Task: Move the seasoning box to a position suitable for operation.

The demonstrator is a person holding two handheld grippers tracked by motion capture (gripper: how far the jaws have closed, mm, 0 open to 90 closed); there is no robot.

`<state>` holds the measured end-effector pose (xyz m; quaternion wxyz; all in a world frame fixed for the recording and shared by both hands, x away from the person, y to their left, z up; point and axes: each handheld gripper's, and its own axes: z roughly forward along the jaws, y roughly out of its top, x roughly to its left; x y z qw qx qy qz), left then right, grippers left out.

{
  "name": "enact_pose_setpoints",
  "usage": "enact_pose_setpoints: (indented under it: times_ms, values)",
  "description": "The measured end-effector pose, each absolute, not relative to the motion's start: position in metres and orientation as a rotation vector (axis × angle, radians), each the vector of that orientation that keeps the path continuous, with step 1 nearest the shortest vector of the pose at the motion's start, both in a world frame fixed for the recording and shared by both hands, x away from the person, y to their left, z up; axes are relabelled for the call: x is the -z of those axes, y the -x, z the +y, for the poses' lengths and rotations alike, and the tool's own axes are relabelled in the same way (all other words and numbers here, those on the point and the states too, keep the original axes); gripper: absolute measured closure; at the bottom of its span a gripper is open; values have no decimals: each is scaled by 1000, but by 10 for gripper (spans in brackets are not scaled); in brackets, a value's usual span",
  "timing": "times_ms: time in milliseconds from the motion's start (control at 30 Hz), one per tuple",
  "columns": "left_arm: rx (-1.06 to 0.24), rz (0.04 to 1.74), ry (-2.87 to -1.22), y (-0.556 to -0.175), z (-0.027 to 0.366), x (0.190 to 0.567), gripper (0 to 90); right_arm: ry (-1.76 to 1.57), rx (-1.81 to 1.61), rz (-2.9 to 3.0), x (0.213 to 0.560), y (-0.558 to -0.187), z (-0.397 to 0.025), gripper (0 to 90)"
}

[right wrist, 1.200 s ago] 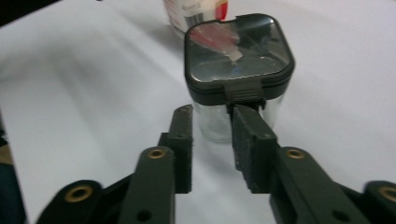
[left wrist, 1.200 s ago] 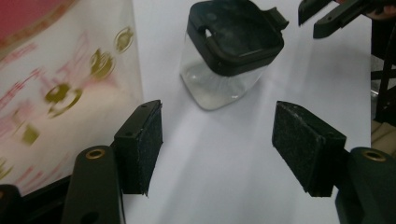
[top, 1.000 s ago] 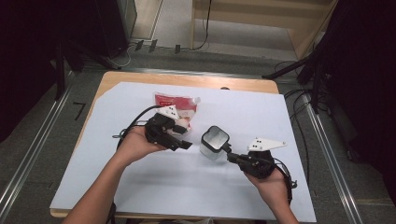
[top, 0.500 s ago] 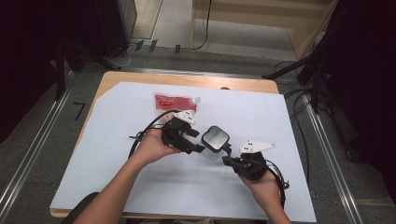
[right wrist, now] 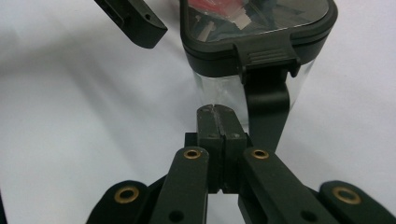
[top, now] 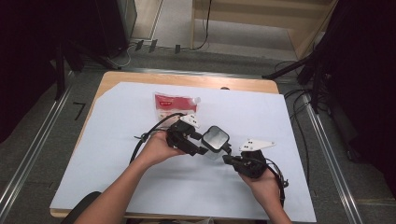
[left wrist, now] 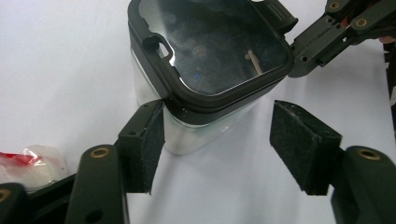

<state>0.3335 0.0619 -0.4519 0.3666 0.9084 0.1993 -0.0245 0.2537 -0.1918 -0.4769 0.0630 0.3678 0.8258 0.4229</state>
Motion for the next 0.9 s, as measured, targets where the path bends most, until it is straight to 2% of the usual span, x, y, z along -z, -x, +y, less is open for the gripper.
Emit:
enact_pose_setpoints:
  times_ms: [167,300,333,567,900]
  values:
    - [52,507,-2345,-334,65,451,462,-1129,-1271,2490,477,-257,-194,900]
    - [33,489,-2352,-332,66,452,563,-1146,-1266,2488,478,-259,-196,900]
    - [30,485,-2351,-332,67,452,617,-1149,-1264,2487,478,-260,-196,900]
    - [68,455,-2360,-329,69,454,781,-1158,-1269,2478,477,-263,-201,900]
    - [129,425,-2353,-328,67,457,894,-1154,-1239,2501,476,-267,-208,900]
